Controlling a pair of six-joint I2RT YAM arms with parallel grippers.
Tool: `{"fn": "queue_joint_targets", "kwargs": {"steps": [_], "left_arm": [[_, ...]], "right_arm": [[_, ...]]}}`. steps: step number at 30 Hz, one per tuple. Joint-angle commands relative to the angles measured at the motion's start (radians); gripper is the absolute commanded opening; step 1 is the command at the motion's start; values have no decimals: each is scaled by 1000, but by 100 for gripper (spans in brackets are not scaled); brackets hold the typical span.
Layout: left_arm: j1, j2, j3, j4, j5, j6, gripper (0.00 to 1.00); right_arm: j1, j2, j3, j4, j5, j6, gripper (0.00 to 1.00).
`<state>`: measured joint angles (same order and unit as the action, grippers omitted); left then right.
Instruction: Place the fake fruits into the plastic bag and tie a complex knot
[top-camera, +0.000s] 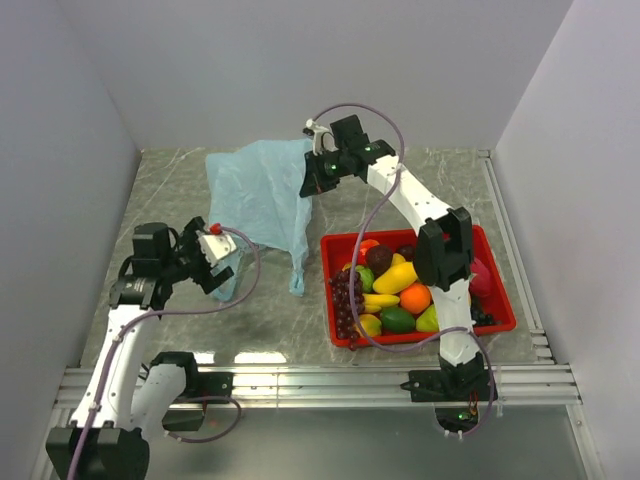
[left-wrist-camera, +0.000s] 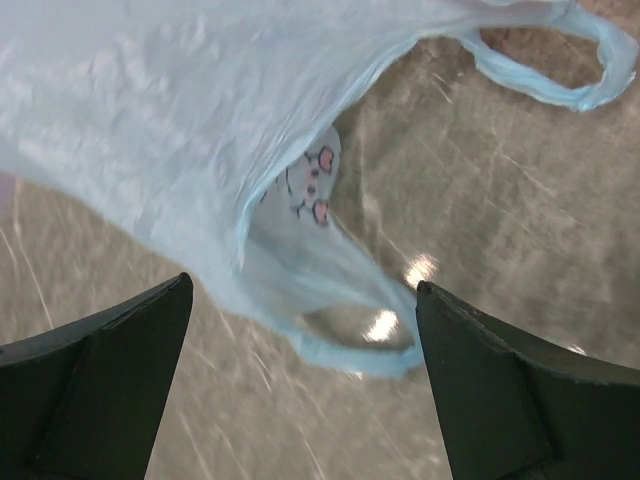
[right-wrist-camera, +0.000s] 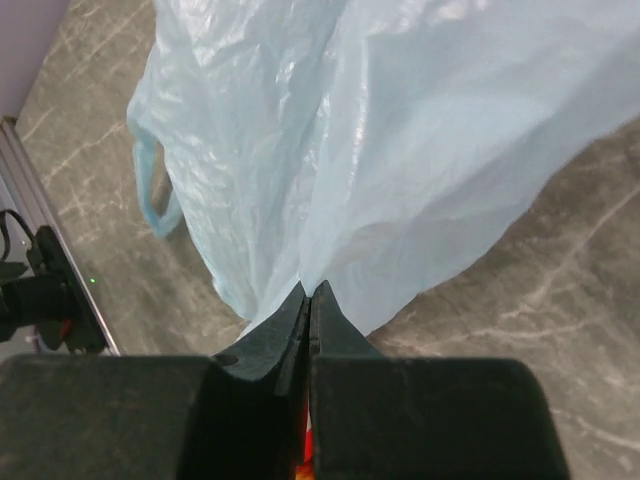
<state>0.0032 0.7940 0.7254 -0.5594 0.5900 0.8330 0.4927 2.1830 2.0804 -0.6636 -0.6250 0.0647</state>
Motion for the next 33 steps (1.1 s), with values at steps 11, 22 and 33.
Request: {"fn": "queue_joint_targets", "kwargs": {"steps": [11,22,33], "left_arm": [[-143,223,-115,507,-79,371,99],[-143,384,-219,891,-206,457,99],[-157,461,-92,773,-145,385,22]], "right_arm": [[24,90,124,-106,-151,-183,0],[24,87,115,-168,-186,-247,0],[24,116,162,-146,-173,-255,0]]}}
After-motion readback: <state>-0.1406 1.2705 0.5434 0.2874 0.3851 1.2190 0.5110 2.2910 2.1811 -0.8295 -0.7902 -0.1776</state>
